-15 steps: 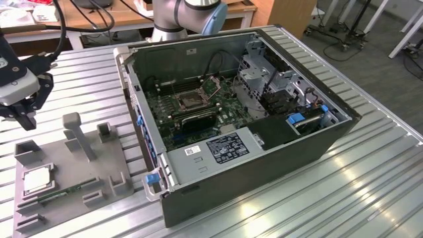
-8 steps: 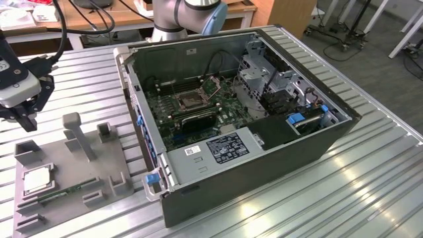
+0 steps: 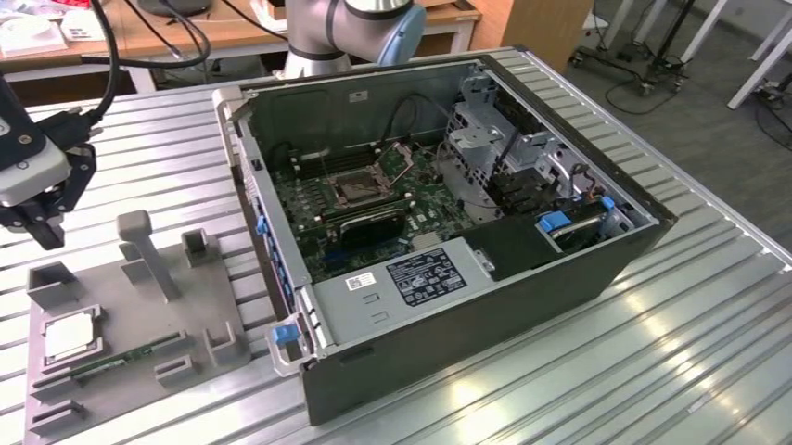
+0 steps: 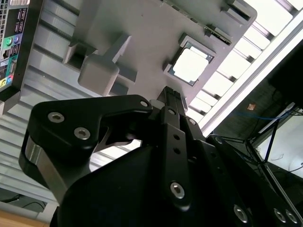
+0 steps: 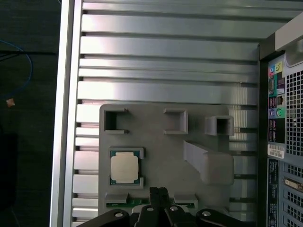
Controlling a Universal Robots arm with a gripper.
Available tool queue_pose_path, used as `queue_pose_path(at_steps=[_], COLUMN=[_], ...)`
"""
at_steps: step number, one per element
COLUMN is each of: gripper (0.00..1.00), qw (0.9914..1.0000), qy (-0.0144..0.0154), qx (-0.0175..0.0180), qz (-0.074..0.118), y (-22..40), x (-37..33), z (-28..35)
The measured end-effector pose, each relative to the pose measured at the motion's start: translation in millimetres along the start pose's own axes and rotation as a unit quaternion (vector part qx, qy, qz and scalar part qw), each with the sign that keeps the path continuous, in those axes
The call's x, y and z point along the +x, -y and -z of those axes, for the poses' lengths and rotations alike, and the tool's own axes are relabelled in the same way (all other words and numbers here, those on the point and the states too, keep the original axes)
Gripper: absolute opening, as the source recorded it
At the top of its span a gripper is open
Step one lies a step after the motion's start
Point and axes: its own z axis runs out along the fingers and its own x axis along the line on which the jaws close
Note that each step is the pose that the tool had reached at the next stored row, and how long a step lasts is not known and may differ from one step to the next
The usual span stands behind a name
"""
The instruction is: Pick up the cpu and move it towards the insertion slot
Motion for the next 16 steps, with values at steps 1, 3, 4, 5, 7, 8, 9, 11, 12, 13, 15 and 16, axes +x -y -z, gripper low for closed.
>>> queue_pose_path(at_steps=[1, 3, 4, 5, 7, 8, 9, 11, 12, 13, 15, 16], gripper=[0.11, 0.11, 0.11, 0.11, 0.11, 0.11, 0.11, 0.11, 0.11, 0.11, 0.11, 0.11], qw=[1.0, 1.0, 1.0, 1.0, 1.0, 1.0, 1.0, 1.0, 1.0, 1.0, 1.0, 1.0], qy=[0.0, 0.0, 0.0, 0.0, 0.0, 0.0, 0.0, 0.0, 0.0, 0.0, 0.0, 0.0], qx=[0.0, 0.0, 0.0, 0.0, 0.0, 0.0, 0.0, 0.0, 0.0, 0.0, 0.0, 0.0], qz=[0.0, 0.0, 0.0, 0.0, 0.0, 0.0, 0.0, 0.0, 0.0, 0.0, 0.0, 0.0], y=[0.0, 0.0, 0.0, 0.0, 0.0, 0.0, 0.0, 0.0, 0.0, 0.0, 0.0, 0.0], x=[1.0, 2.8, 3.9, 4.9, 7.0, 8.1, 9.0, 9.6, 9.6, 9.7, 9.8, 9.8], z=[-0.5, -1.4, -1.8, -2.2, -3.0, -3.3, -3.6, -3.7, -3.7, -3.7, -3.8, -3.8])
